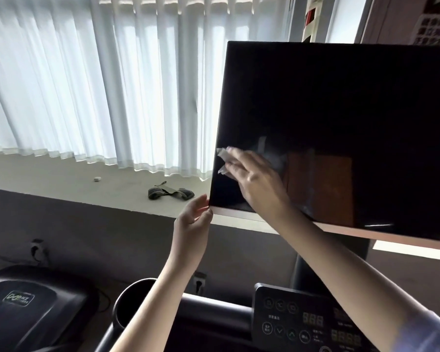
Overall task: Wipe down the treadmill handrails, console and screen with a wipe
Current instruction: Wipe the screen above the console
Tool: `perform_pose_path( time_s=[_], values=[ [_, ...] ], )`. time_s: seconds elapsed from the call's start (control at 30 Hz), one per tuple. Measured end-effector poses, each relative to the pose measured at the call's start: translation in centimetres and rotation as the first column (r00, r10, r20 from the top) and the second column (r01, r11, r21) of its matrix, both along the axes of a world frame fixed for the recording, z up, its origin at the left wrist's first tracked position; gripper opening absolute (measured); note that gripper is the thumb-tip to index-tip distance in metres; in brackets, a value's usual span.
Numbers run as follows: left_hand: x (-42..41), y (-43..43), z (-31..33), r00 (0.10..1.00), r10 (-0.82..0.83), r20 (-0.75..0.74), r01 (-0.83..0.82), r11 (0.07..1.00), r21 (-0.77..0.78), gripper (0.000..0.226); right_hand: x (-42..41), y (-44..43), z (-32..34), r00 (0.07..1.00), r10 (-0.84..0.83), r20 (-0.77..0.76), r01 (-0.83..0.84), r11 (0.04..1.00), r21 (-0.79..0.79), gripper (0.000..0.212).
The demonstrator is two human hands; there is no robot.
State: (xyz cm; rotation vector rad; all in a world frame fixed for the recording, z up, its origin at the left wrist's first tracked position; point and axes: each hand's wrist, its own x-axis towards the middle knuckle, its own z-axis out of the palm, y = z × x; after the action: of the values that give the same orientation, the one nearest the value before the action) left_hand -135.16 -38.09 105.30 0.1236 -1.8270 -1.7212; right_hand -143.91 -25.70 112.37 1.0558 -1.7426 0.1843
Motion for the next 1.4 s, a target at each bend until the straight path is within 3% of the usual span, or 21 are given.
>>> perform_pose_path(
  time_s=[0.17,0.23,0.37,0.53,0.63,0.7,0.8,0.87,0.97,1.07,1.17,1.23,1.33,1.4],
  values=[
    [-0.1,0.3,0.1,1.0,-0.004,0.005,0.004,1.0,-0.021,0.044,0.0,-0.1,-1.6,0.992,0.115,-0.054,-0.101,0.972,0.212,0.034],
    [-0.2,0.3,0.2,1.0,0.005,0.02,-0.004,0.999,-0.051,0.045,-1.1,0.2,0.2,0.986,0.017,-0.166,0.015,0.981,0.192,0.032],
    [-0.4,0.2,0.7,1.0,0.006,0.028,-0.004,0.996,-0.09,0.035,-1.5,-0.5,1.6,0.996,-0.053,-0.069,0.053,0.999,0.004,0.03],
    [-0.7,0.6,2.0,1.0,0.001,-0.017,-0.004,0.989,-0.15,0.042,-1.8,0.0,1.2,0.996,0.077,-0.042,-0.067,0.977,0.203,0.028],
    [-0.5,0.8,2.1,1.0,0.022,-0.007,-0.024,0.979,-0.2,0.045,-3.7,0.8,4.2,0.994,0.004,-0.111,-0.002,1.0,0.025,0.025],
    [-0.4,0.8,2.1,1.0,0.031,0.002,-0.03,0.973,-0.23,0.045,-3.4,0.3,5.0,0.998,-0.009,-0.069,0.004,0.997,-0.077,0.022],
    [-0.6,0.8,2.4,0.998,0.063,0.013,-0.057,0.959,-0.277,0.044,-2.4,-0.4,3.3,0.995,0.02,-0.099,-0.009,0.994,0.113,0.034],
    [-0.9,1.0,2.9,0.994,0.109,0.029,-0.09,0.925,-0.37,0.056,-2.8,0.3,3.2,0.99,0.091,-0.104,-0.064,0.969,0.238,0.024],
    [-1.0,1.7,3.8,0.99,0.136,0.04,-0.097,0.855,-0.509,0.069,-4.4,0.9,5.9,0.986,0.067,-0.153,-0.055,0.995,0.081,0.023],
    [-1.1,2.3,3.8,0.981,0.19,0.046,-0.128,0.806,-0.578,0.083,-4.3,0.4,6.9,0.994,0.069,-0.086,-0.078,0.992,-0.096,0.022],
    [-1.3,2.8,3.6,0.969,0.241,0.052,-0.158,0.769,-0.619,0.101,-3.8,-0.1,5.1,0.988,0.125,-0.087,-0.112,0.984,0.139,0.03],
    [-1.5,2.9,3.6,0.964,0.261,0.044,-0.17,0.74,-0.651,0.111,-4.4,0.5,5.3,0.979,0.186,-0.085,-0.164,0.962,0.22,0.024],
    [-1.7,3.0,3.7,0.956,0.286,0.068,-0.162,0.705,-0.69,0.115,-5.7,1.0,7.4,0.974,0.111,-0.197,-0.097,0.992,0.079,0.024],
    [-1.7,3.0,3.7,0.952,0.301,0.065,-0.17,0.689,-0.704,0.114,-5.7,0.7,7.8,0.987,0.09,-0.136,-0.104,0.99,-0.099,0.023]
  ],
)
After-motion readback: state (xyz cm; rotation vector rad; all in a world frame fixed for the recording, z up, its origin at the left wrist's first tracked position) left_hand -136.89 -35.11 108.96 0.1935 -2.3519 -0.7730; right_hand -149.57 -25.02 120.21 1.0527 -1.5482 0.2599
